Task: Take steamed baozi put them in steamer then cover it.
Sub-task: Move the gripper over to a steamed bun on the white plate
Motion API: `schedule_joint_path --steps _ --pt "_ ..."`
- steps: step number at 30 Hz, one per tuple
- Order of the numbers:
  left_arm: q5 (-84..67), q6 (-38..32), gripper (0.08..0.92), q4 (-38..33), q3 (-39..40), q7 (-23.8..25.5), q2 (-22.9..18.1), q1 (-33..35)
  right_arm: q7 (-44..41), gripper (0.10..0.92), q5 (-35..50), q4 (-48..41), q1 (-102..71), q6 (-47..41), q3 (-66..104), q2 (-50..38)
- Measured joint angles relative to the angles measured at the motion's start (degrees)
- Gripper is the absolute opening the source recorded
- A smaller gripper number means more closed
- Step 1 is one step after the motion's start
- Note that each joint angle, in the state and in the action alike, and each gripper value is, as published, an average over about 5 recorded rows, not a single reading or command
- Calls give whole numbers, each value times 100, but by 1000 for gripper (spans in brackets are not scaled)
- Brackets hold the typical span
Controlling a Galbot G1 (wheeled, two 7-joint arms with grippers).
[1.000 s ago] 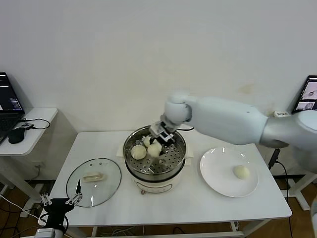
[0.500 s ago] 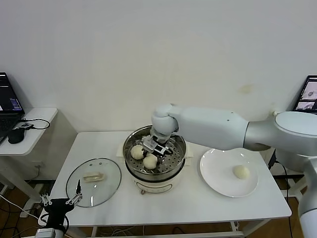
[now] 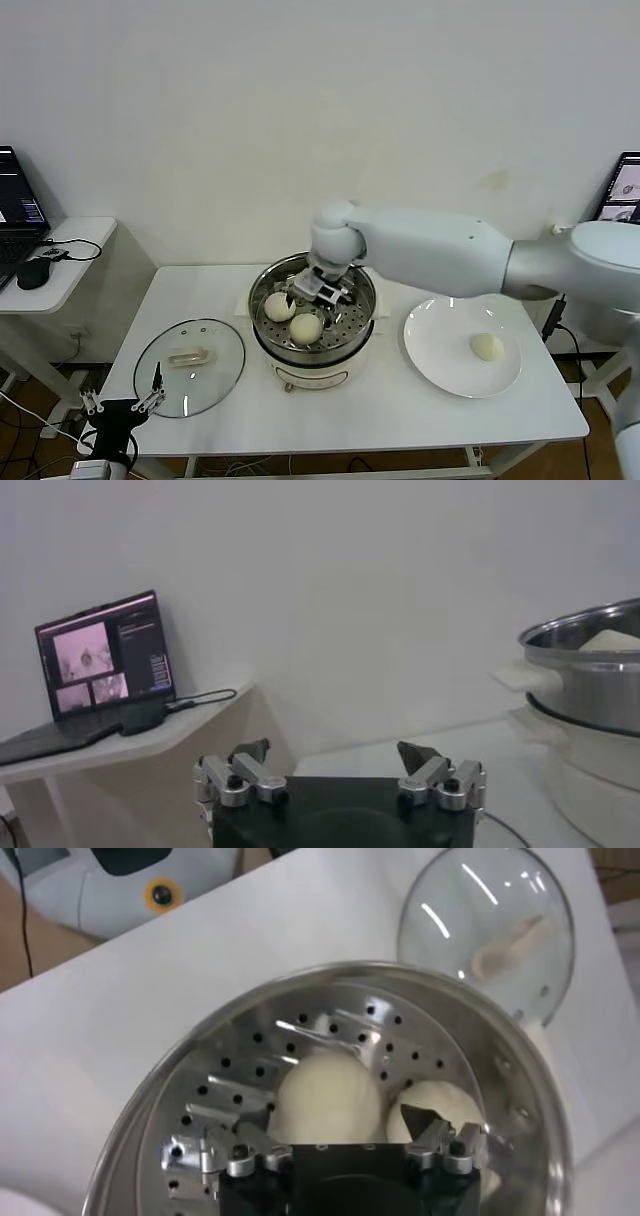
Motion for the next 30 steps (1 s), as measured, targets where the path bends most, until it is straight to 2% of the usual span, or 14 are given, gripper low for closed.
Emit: schedule_joint_path --steps 6,14,22,30 --pt "0 1 823 3 -41 -1 64 18 53 823 264 277 192 -805 257 -672" --pt "11 14 823 -34 -8 3 121 11 55 823 401 859 109 -1664 573 -2058" --pt "95 39 823 -56 82 14 94 32 -49 823 -48 981 -820 -1773 1265 -3332" --pt "149 57 823 -94 107 20 79 96 -107 823 -668 697 -2255 -1651 2386 -3881"
